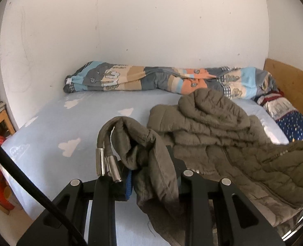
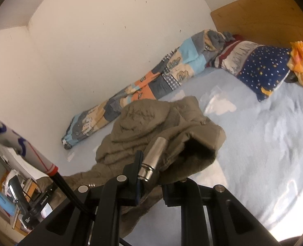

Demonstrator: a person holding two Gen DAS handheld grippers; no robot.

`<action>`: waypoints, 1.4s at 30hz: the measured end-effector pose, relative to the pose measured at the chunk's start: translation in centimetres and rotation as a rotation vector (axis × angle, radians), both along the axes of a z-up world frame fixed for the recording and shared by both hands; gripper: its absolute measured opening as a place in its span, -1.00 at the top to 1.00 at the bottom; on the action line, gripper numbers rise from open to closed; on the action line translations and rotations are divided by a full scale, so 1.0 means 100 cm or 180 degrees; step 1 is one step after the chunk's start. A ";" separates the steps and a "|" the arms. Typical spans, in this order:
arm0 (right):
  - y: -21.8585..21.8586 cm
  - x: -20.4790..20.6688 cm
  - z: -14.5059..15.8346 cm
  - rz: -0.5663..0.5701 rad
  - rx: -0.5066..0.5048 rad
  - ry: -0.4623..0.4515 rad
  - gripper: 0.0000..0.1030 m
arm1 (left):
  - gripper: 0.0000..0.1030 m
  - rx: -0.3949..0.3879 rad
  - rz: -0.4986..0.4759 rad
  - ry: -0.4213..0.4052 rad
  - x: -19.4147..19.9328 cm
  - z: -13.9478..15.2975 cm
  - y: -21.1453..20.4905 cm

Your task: Fold large clothes

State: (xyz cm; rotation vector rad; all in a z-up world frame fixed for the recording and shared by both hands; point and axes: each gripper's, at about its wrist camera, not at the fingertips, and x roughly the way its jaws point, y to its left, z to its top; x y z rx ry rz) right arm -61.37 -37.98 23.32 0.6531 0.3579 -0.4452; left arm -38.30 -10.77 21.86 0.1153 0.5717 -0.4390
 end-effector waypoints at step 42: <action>-0.227 0.244 -0.007 -0.0466 0.0239 0.0019 0.68 | -0.70 -0.0691 0.0903 -0.0454 0.228 0.062 -0.089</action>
